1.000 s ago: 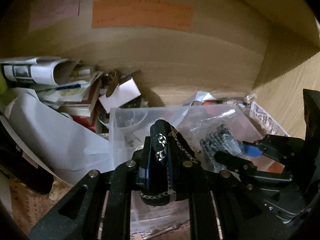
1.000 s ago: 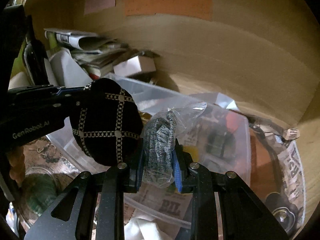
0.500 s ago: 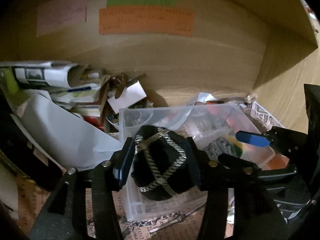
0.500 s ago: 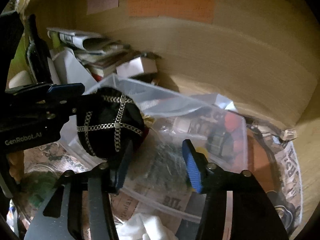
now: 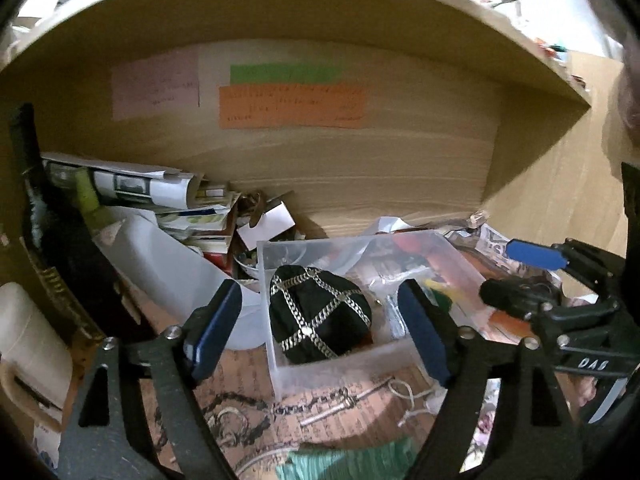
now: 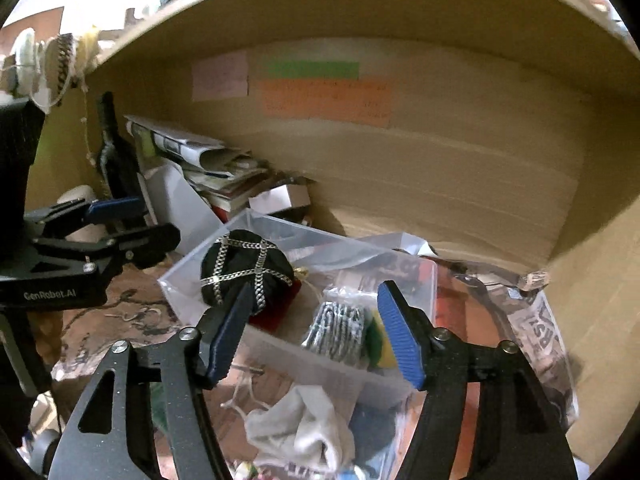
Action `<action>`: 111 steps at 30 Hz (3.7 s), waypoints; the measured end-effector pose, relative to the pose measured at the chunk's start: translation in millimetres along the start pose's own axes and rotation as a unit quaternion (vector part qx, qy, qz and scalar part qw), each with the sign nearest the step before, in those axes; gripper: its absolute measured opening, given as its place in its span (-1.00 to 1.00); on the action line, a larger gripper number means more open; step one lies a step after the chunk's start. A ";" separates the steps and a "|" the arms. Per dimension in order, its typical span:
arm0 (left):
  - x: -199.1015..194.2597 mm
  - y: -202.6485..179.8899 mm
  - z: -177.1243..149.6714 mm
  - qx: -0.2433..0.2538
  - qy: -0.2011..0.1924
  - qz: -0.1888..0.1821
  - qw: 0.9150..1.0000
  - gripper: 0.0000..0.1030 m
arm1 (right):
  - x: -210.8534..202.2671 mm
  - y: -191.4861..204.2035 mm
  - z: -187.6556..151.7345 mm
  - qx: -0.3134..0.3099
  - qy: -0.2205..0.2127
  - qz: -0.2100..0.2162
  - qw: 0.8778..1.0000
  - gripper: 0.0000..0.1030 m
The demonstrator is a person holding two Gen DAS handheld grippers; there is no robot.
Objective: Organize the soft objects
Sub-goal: 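Open the left tool into the box while the right tool releases the steel-wool bag there, then grasp the green knit cloth with the left tool while the right tool grasps the white cloth, then lift the green cloth with the left tool while the right tool carries the white cloth over the box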
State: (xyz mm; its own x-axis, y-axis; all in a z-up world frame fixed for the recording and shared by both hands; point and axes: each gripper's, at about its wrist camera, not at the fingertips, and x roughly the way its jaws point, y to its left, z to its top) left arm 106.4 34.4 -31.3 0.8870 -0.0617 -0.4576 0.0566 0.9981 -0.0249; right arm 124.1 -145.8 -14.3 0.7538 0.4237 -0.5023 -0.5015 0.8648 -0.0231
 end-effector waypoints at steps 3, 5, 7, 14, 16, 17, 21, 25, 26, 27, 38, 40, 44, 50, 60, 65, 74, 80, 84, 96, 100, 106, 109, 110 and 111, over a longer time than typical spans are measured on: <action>-8.2 -3.5 -10.9 -0.001 0.003 -0.005 1.000 0.67 | -13.5 0.0 -7.7 0.008 -0.010 -0.001 1.000 0.38; -9.4 -5.4 -19.1 -0.004 0.012 -0.010 1.000 0.70 | -19.7 -0.3 -13.1 0.014 -0.011 0.001 1.000 0.39; -9.3 -7.9 -28.0 -0.005 0.024 -0.014 1.000 0.72 | -23.4 0.1 -20.1 0.019 -0.009 0.002 1.000 0.39; -6.1 -11.3 -62.1 -0.017 0.068 -0.015 0.997 0.80 | -24.7 3.7 -48.5 0.032 0.017 0.004 0.999 0.41; -4.9 -11.1 -73.6 -0.018 0.081 -0.011 0.996 0.81 | -22.0 3.0 -56.7 0.039 0.027 0.007 0.999 0.41; -4.0 -10.7 -78.9 -0.018 0.088 -0.009 0.996 0.81 | -19.6 1.9 -61.1 0.042 0.033 0.008 0.999 0.41; -0.2 -5.4 -98.1 -0.033 0.114 -0.003 0.993 0.81 | -7.3 -2.1 -73.8 0.049 0.059 0.008 0.997 0.42; 6.4 3.1 -114.9 -0.053 0.138 -0.004 0.989 0.81 | 9.5 -10.2 -83.2 0.064 0.083 0.009 0.994 0.42; 8.9 4.4 -119.4 -0.056 0.146 -0.005 0.988 0.81 | 13.1 -12.0 -84.8 0.067 0.084 0.014 0.994 0.42; 10.9 5.2 -123.7 -0.058 0.152 -0.005 0.987 0.81 | 17.3 -13.6 -86.4 0.071 0.090 0.016 0.993 0.42; 12.4 6.3 -137.2 -0.065 0.143 -0.004 0.988 0.13 | 40.7 -13.9 -101.0 0.070 0.134 0.042 0.988 0.21; 10.9 6.9 -137.1 -0.070 0.143 -0.008 0.987 -0.07 | 41.7 -14.1 -102.2 0.070 0.135 0.043 0.987 0.03; 11.4 7.1 -134.6 -0.075 0.141 -0.016 0.987 -0.18 | 41.8 -10.5 -101.7 0.062 0.132 0.043 0.988 -0.35; 5.0 3.1 -125.4 -0.073 0.126 -0.022 0.989 -0.27 | 33.1 -7.8 -99.1 0.056 0.111 0.036 0.992 -0.65; -18.9 2.5 -85.0 -0.065 0.059 -0.016 0.996 -0.27 | -0.2 -1.2 -73.9 0.036 0.047 0.024 0.998 -0.66; -24.8 8.2 -59.2 -0.065 0.023 -0.009 0.998 -0.27 | -18.4 0.9 -53.0 0.021 0.007 0.014 1.000 -0.66; -13.6 13.5 -15.9 -0.058 -0.011 -0.007 0.998 -0.27 | -22.7 -4.4 -17.1 0.020 -0.043 0.001 0.999 -0.66; 8.5 6.8 5.1 -0.044 -0.011 -0.005 0.999 -0.27 | -9.4 -9.5 -2.2 0.029 -0.052 -0.003 0.998 -0.66; 27.8 2.8 13.6 -0.036 -0.001 -0.003 0.999 -0.26 | 3.0 -18.7 5.8 0.038 -0.053 -0.006 0.998 -0.66; 93.7 -11.2 0.7 0.007 0.068 0.011 0.998 -0.26 | 55.8 -31.3 -0.5 0.037 0.016 -0.011 0.999 -0.65; 105.2 -13.8 -6.6 0.020 0.086 0.008 0.996 -0.25 | 66.8 -29.4 -12.1 0.027 0.050 -0.009 0.998 -0.65; 106.0 -19.6 -10.1 0.036 0.090 0.017 0.995 -0.09 | 79.1 -29.1 -22.4 0.016 0.083 -0.010 0.996 -0.59; 109.4 -18.6 -9.5 0.032 0.096 0.013 0.995 0.04 | 81.2 -28.8 -22.5 0.015 0.088 -0.009 0.996 -0.55; 110.1 -17.7 -9.5 0.030 0.098 0.012 0.995 0.07 | 80.9 -28.7 -22.6 0.015 0.090 -0.010 0.996 -0.50; 109.6 -17.0 -9.5 0.029 0.099 0.011 0.995 0.12 | 79.9 -28.7 -23.1 0.015 0.090 -0.011 0.996 -0.40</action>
State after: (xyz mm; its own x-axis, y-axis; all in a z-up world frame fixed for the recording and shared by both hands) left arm 198.4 10.7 -89.5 0.7804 -0.0328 -0.6245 0.0696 0.9970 0.0346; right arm 188.9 -143.0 -73.8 0.6747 0.3507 -0.6495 -0.4706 0.8823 -0.0125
